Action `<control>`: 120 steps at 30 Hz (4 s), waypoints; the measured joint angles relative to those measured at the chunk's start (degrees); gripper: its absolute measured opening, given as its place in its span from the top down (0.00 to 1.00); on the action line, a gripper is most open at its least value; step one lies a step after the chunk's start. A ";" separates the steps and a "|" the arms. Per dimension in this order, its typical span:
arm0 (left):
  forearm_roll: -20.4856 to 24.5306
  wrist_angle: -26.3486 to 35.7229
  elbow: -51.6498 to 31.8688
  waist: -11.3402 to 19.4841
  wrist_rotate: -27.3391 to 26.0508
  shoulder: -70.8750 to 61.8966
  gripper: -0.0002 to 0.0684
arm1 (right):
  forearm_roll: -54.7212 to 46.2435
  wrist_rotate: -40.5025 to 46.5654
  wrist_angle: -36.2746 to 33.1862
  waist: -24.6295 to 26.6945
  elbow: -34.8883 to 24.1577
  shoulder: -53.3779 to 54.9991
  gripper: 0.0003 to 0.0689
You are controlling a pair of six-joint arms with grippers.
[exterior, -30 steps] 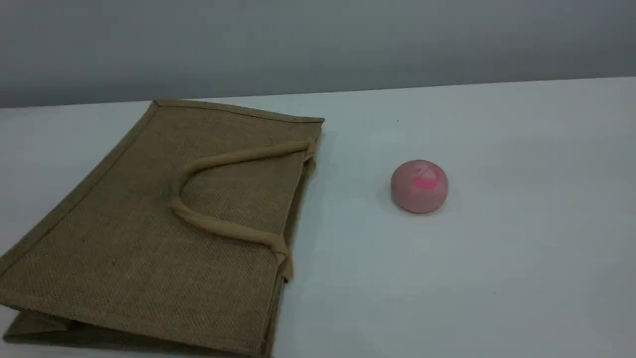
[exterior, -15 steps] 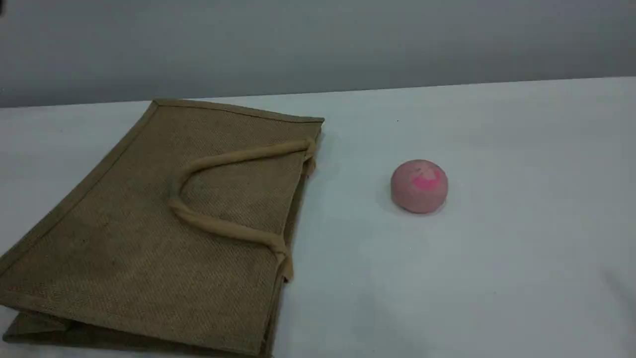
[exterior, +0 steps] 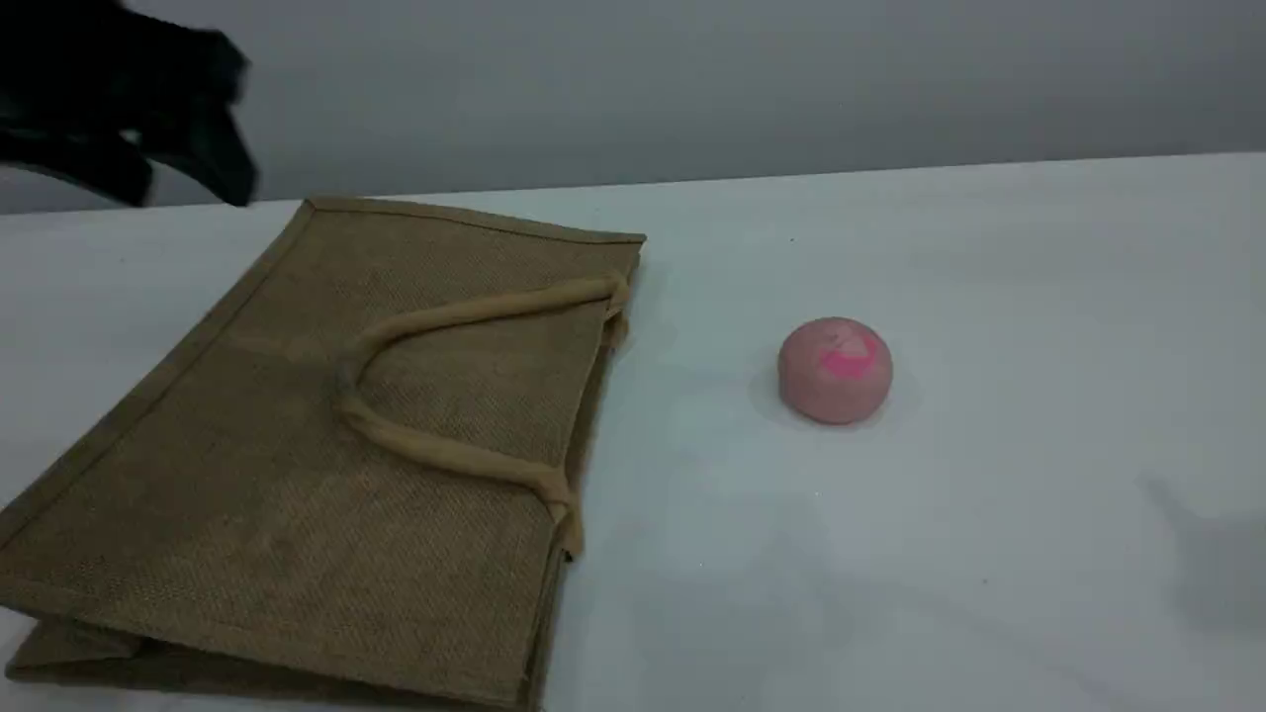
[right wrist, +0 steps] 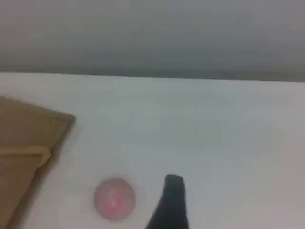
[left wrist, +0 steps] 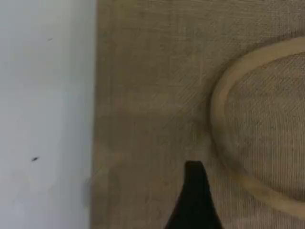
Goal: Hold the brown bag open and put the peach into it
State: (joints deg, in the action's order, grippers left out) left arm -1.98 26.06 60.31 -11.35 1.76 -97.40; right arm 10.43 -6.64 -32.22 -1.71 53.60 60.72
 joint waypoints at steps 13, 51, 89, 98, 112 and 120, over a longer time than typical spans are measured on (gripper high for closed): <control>-1.96 -0.23 7.09 -1.18 0.05 -16.98 0.28 | 0.00 0.00 0.04 0.00 0.00 -0.05 0.15; -3.04 -4.37 9.64 -1.96 -0.51 -26.65 0.88 | -0.21 0.16 -0.98 0.00 0.00 0.01 0.19; -20.62 44.05 50.64 -1.96 -23.85 -18.34 0.88 | 2.74 -4.27 13.49 -11.07 0.05 41.76 0.26; -25.33 43.85 50.70 -2.66 -25.70 -18.28 0.88 | 3.43 -4.25 17.04 -16.01 2.76 50.72 0.26; -29.99 43.91 50.75 -3.80 -39.43 -16.47 0.88 | 3.00 -4.71 20.79 -19.99 7.19 53.71 0.26; -29.77 43.91 50.75 -3.80 -50.55 -16.47 0.88 | 2.94 -5.79 22.25 -20.05 8.01 57.92 0.26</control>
State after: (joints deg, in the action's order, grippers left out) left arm -31.75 69.97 111.06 -15.15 -48.78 -113.87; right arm 13.37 -12.43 -9.97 -21.75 61.61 118.63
